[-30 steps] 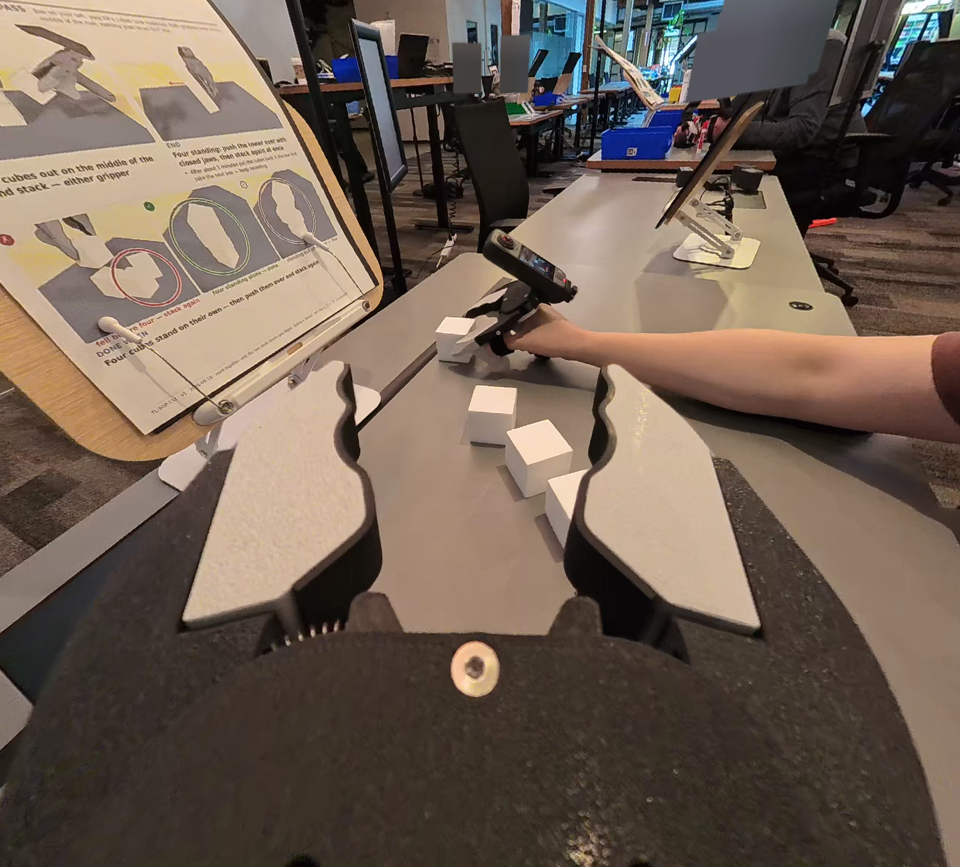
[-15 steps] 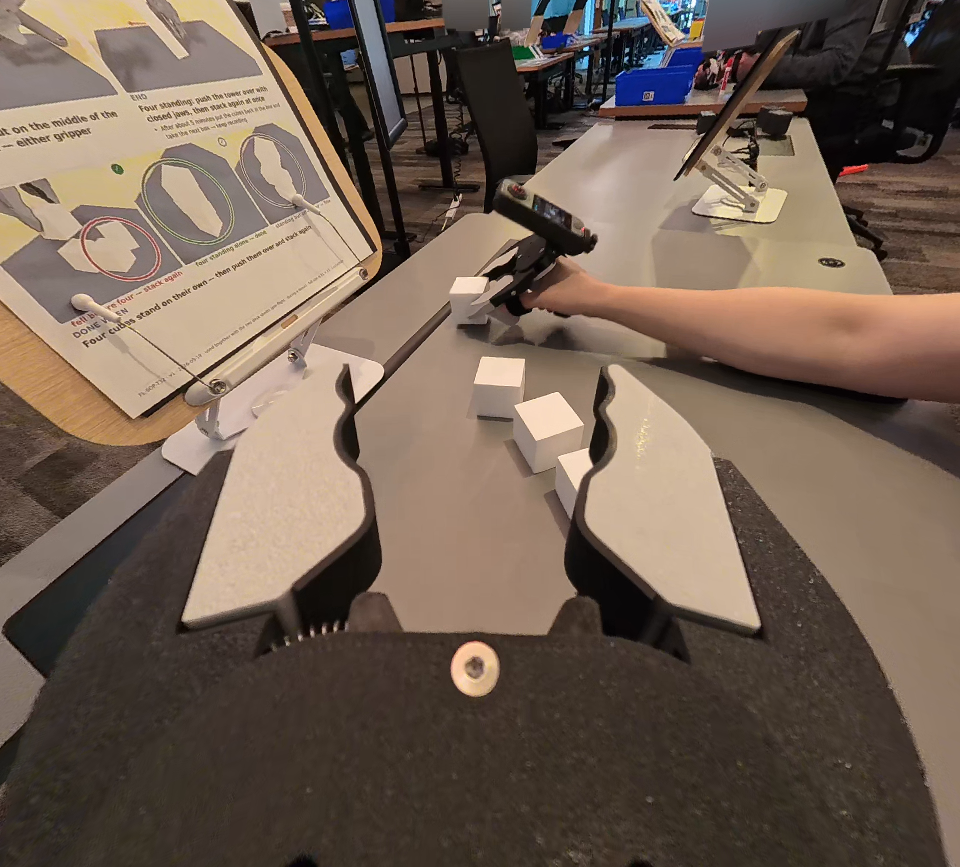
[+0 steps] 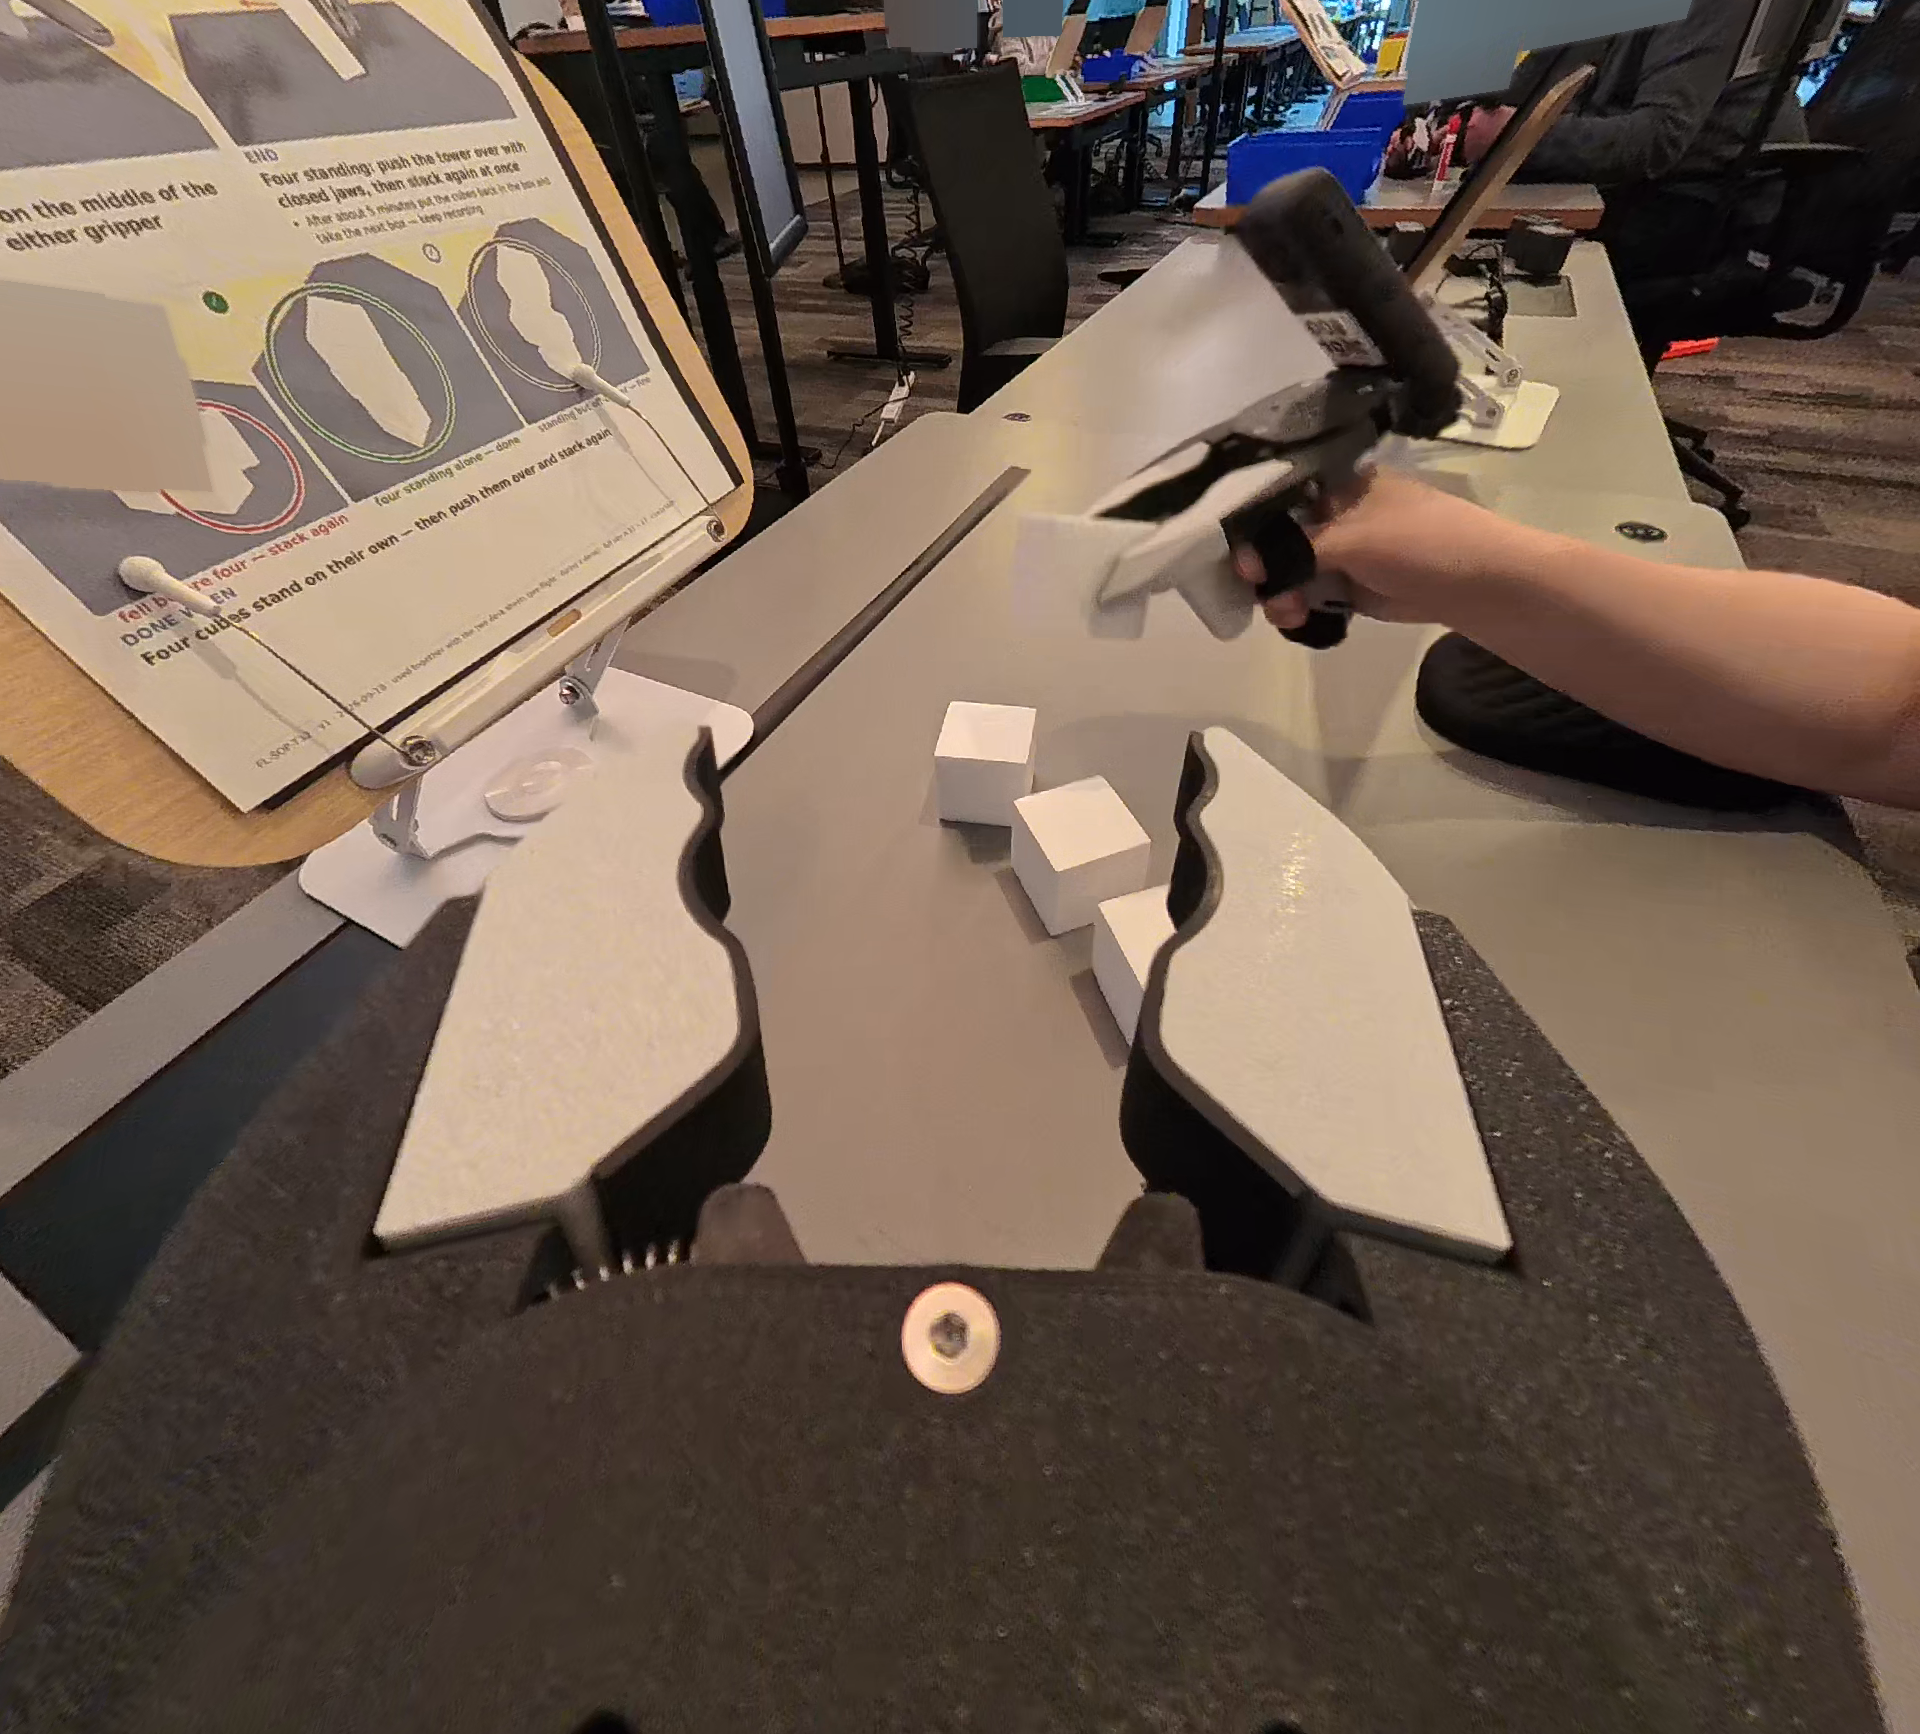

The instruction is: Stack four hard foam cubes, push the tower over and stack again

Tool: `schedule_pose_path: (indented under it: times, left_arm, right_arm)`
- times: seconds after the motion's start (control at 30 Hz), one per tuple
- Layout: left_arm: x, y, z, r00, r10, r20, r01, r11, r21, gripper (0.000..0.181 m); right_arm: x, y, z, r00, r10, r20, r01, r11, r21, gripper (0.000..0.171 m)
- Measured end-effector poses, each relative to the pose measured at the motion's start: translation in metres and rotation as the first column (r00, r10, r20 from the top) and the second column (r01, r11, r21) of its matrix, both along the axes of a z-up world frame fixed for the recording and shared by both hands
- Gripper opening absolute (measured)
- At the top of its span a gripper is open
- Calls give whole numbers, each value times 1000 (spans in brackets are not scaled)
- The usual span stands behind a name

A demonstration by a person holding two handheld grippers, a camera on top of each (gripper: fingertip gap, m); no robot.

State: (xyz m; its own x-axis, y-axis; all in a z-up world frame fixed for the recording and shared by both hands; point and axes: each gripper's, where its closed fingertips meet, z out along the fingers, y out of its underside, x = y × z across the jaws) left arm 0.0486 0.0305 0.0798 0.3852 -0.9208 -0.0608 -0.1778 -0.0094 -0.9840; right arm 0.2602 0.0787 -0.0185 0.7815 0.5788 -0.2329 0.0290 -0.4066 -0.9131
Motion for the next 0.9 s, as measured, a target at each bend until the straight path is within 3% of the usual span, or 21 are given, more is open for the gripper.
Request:
schedule_pose_path:
  times: [0.13, 0.43, 0.8, 0.9]
  left_arm:
    - [9, 2, -11, 999, 11, -53, -13, 999, -31, 84]
    - [45, -10, -32, 986, -38, -159, 32, 999, -41, 84]
    - [78, -33, -58, 940, -71, -334, 59, 997, -47, 91]
    - [83, -35, -71, 928, -50, -368, 18, 996, -91, 90]
  right_arm:
    - [-31, -18, -22, 981, 67, 184, -69, 998, 2, 62]
    - [-52, -24, -57, 956, 128, 265, -116, 991, -62, 62]
    - [-58, -27, -71, 914, 143, 381, -135, 990, -48, 63]
    - [-56, -30, -56, 910, 175, 376, -181, 983, -20, 71]
